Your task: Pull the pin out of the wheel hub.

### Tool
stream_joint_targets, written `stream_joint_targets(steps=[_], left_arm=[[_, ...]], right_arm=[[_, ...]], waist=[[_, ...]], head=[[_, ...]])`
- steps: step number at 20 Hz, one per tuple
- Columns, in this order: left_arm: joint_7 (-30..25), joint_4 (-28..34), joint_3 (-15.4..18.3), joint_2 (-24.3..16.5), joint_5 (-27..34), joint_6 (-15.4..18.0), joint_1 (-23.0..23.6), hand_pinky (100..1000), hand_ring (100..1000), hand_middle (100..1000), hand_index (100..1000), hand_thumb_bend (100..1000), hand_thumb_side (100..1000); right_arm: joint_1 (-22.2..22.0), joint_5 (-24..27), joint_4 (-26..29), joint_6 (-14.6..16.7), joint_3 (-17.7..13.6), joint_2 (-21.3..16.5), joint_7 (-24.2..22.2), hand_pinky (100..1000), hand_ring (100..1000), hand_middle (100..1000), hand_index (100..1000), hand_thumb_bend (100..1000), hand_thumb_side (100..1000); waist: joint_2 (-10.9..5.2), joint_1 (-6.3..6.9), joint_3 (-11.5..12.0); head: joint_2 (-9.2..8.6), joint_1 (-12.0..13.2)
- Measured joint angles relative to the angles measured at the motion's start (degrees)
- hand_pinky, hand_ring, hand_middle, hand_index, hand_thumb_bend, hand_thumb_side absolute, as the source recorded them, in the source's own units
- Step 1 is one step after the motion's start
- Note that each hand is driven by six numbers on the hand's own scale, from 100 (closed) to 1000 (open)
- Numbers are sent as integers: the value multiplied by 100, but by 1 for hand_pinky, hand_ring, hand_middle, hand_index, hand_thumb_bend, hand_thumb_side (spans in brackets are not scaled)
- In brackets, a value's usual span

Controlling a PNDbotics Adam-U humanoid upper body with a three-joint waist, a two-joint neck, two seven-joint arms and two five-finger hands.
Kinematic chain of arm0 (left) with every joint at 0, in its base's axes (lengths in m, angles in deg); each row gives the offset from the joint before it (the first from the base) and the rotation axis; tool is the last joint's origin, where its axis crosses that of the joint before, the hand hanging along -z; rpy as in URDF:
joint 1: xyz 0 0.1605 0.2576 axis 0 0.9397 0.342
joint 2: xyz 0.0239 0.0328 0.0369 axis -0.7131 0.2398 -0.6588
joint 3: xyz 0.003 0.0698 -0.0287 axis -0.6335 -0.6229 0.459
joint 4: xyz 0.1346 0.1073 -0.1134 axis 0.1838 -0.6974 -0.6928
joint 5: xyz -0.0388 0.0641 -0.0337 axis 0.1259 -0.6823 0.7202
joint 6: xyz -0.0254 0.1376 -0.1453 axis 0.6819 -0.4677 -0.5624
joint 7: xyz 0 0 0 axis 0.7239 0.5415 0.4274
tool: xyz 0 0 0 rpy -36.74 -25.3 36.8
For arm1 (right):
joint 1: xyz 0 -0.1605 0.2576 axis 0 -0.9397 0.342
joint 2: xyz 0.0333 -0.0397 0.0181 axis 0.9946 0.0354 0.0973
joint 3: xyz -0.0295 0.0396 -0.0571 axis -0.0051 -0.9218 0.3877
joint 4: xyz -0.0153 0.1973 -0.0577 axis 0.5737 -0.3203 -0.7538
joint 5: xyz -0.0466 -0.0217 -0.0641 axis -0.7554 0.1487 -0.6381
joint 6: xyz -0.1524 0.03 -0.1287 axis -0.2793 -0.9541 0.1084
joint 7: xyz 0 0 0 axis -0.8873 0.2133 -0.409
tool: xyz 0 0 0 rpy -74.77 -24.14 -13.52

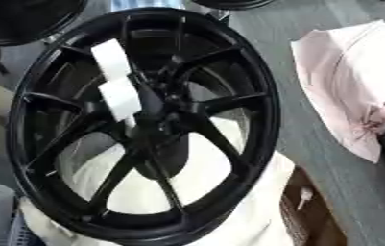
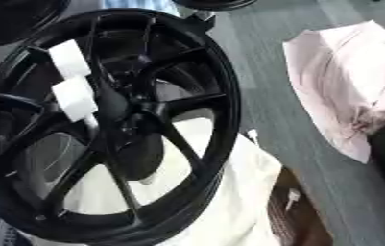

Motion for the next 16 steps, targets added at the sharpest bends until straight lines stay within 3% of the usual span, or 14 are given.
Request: stream_joint_targets(steps=[6,16], left_arm=[[373,483,-616,-87,508,-636,-214,727,661,698,823,696,786],[872,526,-1236,-56,564,-1146,-498,708,628,669,805,698,728]], right_arm=[[9,0,-21,-25,61,0,-25,872,801,789,836,222,520],[30,-1,-77,-40,130,13,-40,871,797,785,834,219,522]], waist=[[0,68,-49],[27,98,-53]], head=[[-62,-4],[-84,3]])
